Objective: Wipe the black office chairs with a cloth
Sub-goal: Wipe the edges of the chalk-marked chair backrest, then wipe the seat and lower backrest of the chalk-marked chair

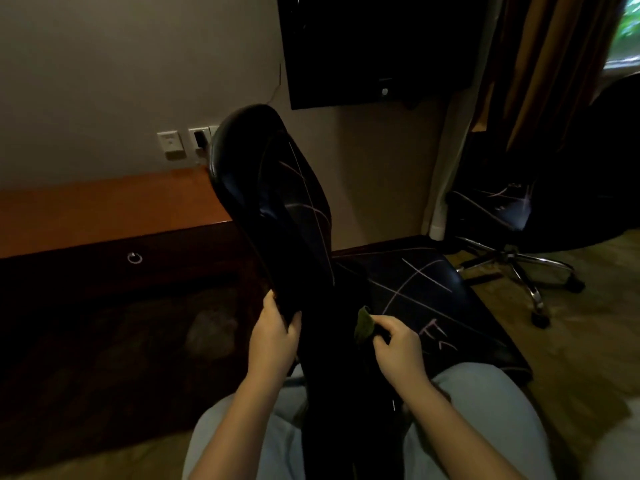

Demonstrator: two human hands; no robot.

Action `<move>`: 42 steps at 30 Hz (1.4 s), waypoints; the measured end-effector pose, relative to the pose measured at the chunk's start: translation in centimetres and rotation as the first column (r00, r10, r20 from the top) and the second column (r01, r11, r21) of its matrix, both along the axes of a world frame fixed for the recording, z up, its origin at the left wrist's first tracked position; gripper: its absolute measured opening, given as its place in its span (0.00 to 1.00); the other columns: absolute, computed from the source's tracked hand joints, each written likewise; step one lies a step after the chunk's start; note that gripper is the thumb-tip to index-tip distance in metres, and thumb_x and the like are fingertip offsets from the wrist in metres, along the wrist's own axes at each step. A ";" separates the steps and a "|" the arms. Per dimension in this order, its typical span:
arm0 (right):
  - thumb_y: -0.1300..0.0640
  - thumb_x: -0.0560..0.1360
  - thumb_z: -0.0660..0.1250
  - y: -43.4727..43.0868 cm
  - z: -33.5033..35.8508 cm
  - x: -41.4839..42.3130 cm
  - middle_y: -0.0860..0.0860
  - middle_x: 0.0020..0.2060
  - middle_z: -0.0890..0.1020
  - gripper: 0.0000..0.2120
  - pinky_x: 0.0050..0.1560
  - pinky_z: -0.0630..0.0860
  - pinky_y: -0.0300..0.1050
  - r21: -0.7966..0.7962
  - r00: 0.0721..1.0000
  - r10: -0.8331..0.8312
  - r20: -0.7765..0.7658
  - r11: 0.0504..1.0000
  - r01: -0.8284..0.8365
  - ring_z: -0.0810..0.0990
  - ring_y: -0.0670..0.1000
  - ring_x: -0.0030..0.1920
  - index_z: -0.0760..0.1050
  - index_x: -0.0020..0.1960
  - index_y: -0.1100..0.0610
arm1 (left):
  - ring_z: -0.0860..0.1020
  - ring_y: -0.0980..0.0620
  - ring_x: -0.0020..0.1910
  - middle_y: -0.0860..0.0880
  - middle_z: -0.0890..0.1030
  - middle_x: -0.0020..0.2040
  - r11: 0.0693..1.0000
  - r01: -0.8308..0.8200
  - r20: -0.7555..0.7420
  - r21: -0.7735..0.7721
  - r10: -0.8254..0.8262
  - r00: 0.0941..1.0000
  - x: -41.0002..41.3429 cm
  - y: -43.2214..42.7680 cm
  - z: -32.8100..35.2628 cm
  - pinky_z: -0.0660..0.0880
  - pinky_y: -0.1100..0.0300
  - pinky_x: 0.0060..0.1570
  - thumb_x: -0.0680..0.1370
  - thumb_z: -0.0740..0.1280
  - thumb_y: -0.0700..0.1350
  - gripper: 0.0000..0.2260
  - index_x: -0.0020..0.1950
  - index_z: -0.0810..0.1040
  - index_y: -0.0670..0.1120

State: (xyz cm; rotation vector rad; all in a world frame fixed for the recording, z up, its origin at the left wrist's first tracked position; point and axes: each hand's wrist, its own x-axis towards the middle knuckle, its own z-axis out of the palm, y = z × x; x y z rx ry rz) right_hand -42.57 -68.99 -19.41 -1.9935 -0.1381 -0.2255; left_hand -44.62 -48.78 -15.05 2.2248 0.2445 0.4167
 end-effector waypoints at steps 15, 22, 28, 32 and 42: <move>0.71 0.74 0.64 -4.5 -4.4 -1.0 0.37 0.46 0.77 0.17 0.48 0.67 0.19 -0.032 0.987 -0.068 -0.147 0.997 0.064 0.75 0.31 0.47 0.80 0.55 0.53 | 0.77 0.40 0.55 0.42 0.78 0.60 0.985 -0.169 -0.165 0.044 0.174 0.971 4.7 4.0 -0.3 0.72 0.52 0.45 0.82 0.59 0.45 0.19 0.74 0.64 0.45; 0.72 0.75 0.64 -5.3 -5.6 -2.0 0.38 0.45 0.75 0.17 0.44 0.66 0.18 -0.071 0.982 -0.113 -0.153 0.992 0.103 0.73 0.35 0.45 0.79 0.55 0.53 | 0.73 0.42 0.64 0.40 0.75 0.66 0.990 -0.140 -0.284 0.025 0.141 0.948 2.3 3.6 -6.1 0.70 0.53 0.58 0.81 0.61 0.43 0.19 0.72 0.68 0.40; 0.71 0.75 0.63 -6.3 -7.5 -3.8 0.46 0.49 0.78 0.16 0.52 0.67 0.27 -0.115 0.972 -0.143 -0.187 0.986 0.123 0.76 0.45 0.53 0.79 0.59 0.58 | 0.77 0.56 0.45 0.49 0.79 0.56 0.998 0.053 -0.310 0.031 -0.041 0.950 -0.3 0.3 -8.9 0.71 0.60 0.47 0.82 0.61 0.43 0.16 0.70 0.71 0.45; 0.71 0.75 0.63 -7.6 -8.6 -5.3 0.51 0.54 0.80 0.16 0.57 0.68 0.37 -0.143 0.958 -0.191 -0.212 0.976 0.163 0.76 0.47 0.55 0.79 0.59 0.59 | 0.78 0.53 0.53 0.47 0.79 0.60 0.984 0.156 -0.324 0.081 -0.122 0.938 -1.1 -2.4 -10.4 0.73 0.61 0.50 0.81 0.62 0.44 0.16 0.69 0.72 0.47; 0.71 0.75 0.63 -7.8 -9.5 -4.9 0.52 0.54 0.80 0.16 0.58 0.68 0.37 0.000 0.937 -0.263 -0.228 0.963 0.270 0.74 0.44 0.54 0.79 0.59 0.59 | 0.74 0.50 0.65 0.48 0.77 0.64 0.929 0.349 -0.358 0.120 -0.287 0.888 -2.1 -8.4 -13.9 0.72 0.55 0.62 0.79 0.65 0.44 0.18 0.69 0.71 0.46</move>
